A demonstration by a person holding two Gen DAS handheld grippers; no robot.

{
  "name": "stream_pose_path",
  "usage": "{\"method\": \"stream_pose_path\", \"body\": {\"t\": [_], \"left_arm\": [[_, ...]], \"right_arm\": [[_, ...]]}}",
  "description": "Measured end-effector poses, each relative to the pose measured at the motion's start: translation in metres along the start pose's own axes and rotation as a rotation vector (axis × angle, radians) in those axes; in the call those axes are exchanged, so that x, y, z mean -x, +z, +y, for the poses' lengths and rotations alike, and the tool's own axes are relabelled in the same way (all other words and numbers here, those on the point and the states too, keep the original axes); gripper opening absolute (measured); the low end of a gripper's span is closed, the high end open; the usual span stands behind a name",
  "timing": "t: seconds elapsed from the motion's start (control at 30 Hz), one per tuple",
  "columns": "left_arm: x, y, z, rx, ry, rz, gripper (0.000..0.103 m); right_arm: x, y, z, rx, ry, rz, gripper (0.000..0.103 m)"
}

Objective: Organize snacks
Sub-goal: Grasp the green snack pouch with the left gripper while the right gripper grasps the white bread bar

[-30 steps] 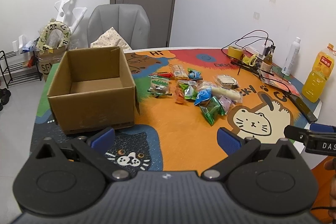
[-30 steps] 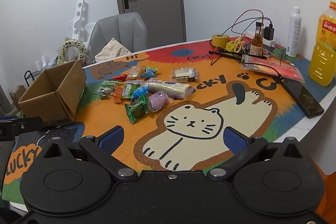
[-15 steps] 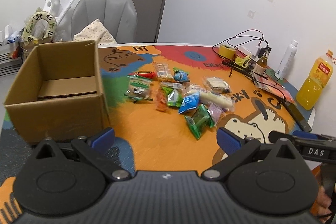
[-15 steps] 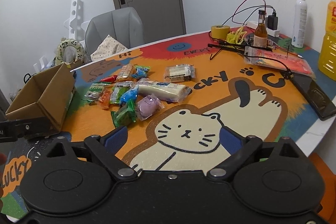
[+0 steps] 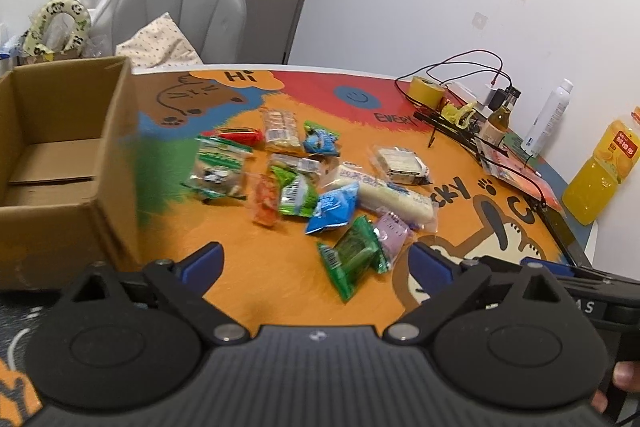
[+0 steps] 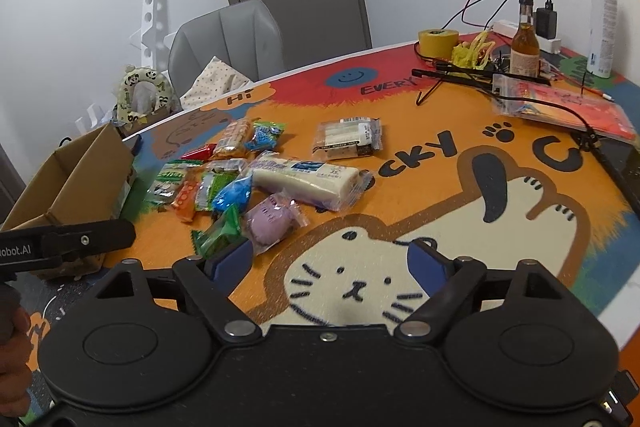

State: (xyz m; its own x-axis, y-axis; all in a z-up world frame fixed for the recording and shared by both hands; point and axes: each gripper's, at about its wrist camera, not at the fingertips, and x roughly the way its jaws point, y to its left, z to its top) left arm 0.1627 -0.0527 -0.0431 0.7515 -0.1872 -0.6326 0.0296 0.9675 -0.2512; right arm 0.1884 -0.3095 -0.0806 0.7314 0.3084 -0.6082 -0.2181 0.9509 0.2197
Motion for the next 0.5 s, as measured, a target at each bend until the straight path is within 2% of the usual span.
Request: {"method": "stream_pose_path", "body": {"t": [0.2, 0.5], "left_arm": [[-0.027, 0.006, -0.011, 0.002, -0.028, 0.033, 0.098], [-0.067, 0.011, -0.017, 0.001, -0.036, 0.096, 0.093]], "right_arm": [[-0.021, 0.011, -0.012, -0.014, 0.012, 0.014, 0.08], [-0.05, 0.024, -0.024, -0.033, 0.025, 0.053, 0.068]]}}
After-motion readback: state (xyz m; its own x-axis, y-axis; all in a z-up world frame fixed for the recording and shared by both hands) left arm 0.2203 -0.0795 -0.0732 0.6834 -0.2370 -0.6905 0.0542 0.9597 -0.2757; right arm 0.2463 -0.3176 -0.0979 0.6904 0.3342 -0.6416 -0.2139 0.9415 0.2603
